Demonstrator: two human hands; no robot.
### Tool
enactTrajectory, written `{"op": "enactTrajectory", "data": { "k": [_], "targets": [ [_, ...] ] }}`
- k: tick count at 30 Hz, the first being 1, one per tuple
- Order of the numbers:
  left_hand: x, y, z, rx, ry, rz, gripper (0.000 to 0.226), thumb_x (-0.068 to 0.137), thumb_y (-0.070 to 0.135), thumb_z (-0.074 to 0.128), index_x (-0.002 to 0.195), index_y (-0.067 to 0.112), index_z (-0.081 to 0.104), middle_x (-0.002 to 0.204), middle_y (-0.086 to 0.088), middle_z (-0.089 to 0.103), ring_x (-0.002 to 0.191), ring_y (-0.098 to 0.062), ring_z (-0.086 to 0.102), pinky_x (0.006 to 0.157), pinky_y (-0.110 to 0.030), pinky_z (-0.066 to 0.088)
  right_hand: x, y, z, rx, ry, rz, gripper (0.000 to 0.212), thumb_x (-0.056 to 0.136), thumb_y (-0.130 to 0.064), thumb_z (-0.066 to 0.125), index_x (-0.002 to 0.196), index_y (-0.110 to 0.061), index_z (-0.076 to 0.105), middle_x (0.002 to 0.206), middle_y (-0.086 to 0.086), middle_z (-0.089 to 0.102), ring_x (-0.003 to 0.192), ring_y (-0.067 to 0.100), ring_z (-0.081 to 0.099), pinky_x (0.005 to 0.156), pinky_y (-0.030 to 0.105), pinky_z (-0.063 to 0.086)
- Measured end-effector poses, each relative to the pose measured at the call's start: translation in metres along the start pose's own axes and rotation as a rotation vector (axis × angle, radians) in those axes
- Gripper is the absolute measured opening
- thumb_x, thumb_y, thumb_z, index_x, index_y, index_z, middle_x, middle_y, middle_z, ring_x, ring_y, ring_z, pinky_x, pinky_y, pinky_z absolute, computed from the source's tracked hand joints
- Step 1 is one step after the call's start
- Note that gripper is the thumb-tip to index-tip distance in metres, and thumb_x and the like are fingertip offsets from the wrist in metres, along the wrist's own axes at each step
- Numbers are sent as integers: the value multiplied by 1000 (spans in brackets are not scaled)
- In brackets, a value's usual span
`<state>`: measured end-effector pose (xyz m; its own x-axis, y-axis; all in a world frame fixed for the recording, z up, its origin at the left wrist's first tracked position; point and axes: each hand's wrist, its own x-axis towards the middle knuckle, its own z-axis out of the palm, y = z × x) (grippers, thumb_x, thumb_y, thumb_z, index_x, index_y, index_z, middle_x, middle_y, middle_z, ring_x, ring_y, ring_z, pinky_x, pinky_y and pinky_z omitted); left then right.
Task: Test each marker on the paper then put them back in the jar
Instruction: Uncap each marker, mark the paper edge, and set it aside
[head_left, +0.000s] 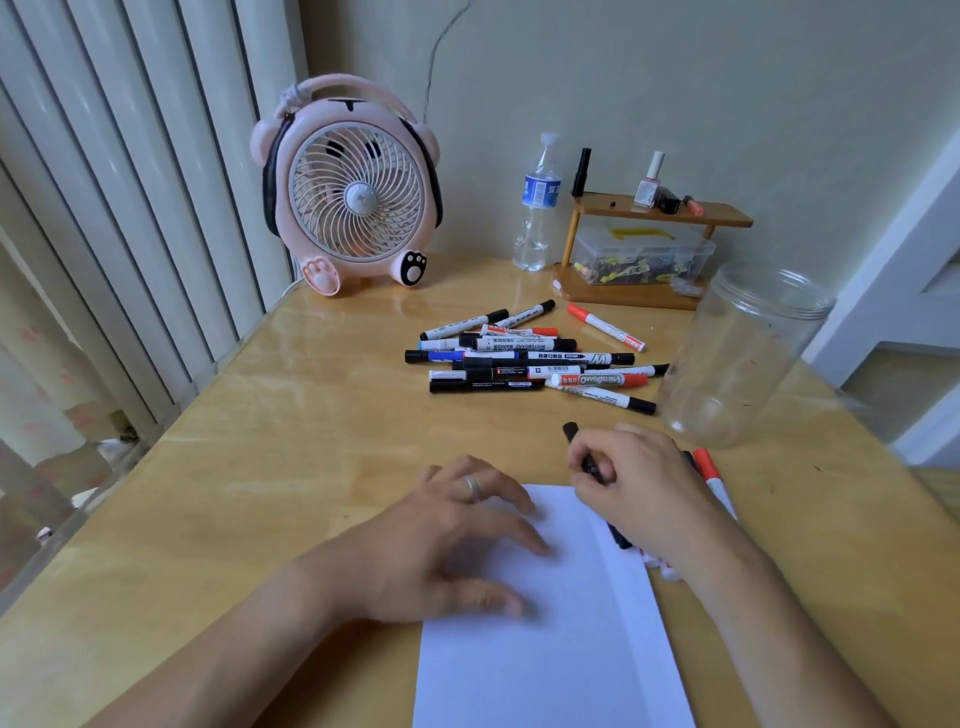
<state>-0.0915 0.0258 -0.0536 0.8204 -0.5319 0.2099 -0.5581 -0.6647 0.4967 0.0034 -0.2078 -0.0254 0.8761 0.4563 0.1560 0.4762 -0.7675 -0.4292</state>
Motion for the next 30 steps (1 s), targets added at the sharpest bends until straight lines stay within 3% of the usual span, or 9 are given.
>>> {"op": "enactTrajectory", "data": {
  "k": [4,8,13,18,23,27,30],
  "targets": [
    [1,3,1,37,-68,-10,41,91,60,68,130,48,61,143,28,43,140,-4,34,112,-49,27,1,6,-5,-71,-35,55,15,90,-27,67,76,-28,67,73,-11,48,77,9,53,67,34,50],
    [-2,-4,-4,36,-70,-54,40,90,58,69,128,49,61,142,28,44,140,-2,33,113,-51,26,2,11,-8,-126,-34,103,17,90,-17,63,75,-26,65,80,-10,50,86,14,57,68,31,49],
    [-2,-5,-6,36,-82,-79,39,90,56,70,127,50,60,143,29,43,141,0,30,116,-48,22,1,18,-15,-120,-67,174,22,85,-13,65,79,-31,52,96,-10,50,86,11,53,88,41,50],
    [-4,-6,-8,31,-77,-92,38,90,49,72,126,49,59,141,29,43,141,0,29,116,-45,21,2,18,-10,-186,-62,220,19,91,-14,65,86,-30,55,103,-8,49,92,17,57,72,32,48],
    [-2,-6,-7,0,81,-113,32,87,36,59,119,43,61,132,24,46,137,-4,34,113,-24,13,3,4,-4,-144,70,213,11,94,-16,62,87,-24,59,97,-6,51,90,20,56,74,37,53],
    [3,-23,-4,69,303,-269,31,83,30,47,108,42,62,116,23,50,124,-6,42,107,-38,28,28,-7,3,-160,234,111,12,96,-12,56,86,-18,60,94,-2,55,83,25,59,63,37,49],
    [6,-37,-4,80,393,-361,30,82,30,44,103,41,63,109,22,51,117,-1,40,95,-36,29,59,-4,9,-194,283,70,11,97,-8,55,98,-18,60,102,-1,55,84,29,59,62,35,42]
  ]
}}
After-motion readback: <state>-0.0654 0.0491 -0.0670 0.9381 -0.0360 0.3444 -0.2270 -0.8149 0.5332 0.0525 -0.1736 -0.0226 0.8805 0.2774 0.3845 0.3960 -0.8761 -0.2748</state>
